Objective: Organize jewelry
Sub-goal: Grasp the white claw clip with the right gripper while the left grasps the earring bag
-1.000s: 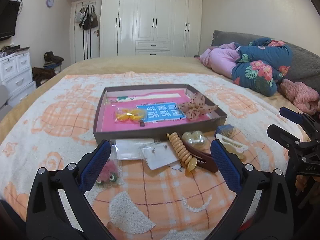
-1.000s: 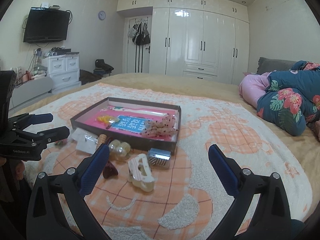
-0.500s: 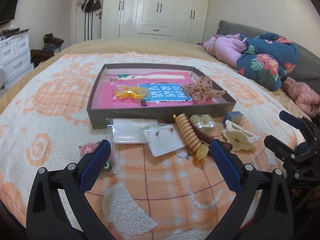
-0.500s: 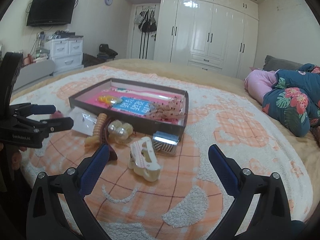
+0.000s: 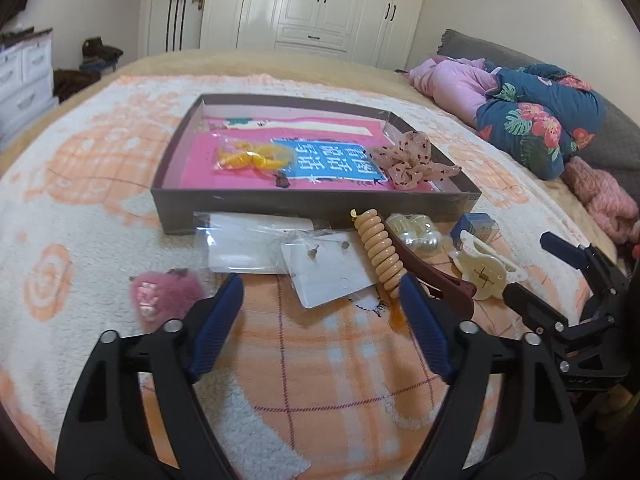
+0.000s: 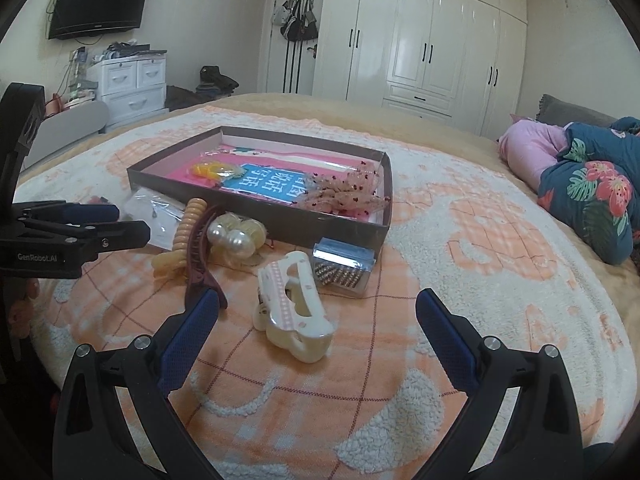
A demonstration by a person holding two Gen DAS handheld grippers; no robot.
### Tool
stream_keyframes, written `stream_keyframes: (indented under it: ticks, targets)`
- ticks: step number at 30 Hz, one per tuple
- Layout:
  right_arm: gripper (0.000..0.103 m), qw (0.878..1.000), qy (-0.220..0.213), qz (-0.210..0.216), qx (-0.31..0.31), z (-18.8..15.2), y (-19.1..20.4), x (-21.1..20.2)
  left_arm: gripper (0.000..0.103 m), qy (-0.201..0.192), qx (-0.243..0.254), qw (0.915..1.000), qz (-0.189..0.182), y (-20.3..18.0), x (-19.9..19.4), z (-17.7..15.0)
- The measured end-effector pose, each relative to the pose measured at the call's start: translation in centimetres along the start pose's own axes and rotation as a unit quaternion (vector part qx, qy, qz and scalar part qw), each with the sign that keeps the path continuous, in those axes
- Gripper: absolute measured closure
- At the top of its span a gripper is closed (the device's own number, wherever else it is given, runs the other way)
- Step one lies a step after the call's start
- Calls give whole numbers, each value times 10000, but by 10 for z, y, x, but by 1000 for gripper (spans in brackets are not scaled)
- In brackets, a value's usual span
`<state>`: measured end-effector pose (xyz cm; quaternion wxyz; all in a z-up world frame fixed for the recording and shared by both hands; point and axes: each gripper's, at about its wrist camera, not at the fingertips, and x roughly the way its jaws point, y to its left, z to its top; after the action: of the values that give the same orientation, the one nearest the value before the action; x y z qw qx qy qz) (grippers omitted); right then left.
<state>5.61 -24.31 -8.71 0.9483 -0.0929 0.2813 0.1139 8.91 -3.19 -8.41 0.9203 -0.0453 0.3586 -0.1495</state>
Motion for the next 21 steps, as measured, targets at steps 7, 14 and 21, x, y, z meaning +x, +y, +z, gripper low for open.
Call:
stream_keyframes:
  ticks: [7,14,21]
  targets:
    - [8,9999,116,-7,32,0,-2,11,43,208,-417,9985,-274,13,13,2]
    - [29,9984,475,243,196,-1,-6,32,45,294,-692,9963,-417,19,20,5]
    - [39,9954,706,538,360,-4,-6,43,63,344,-915,9935,-577,27,21,4]
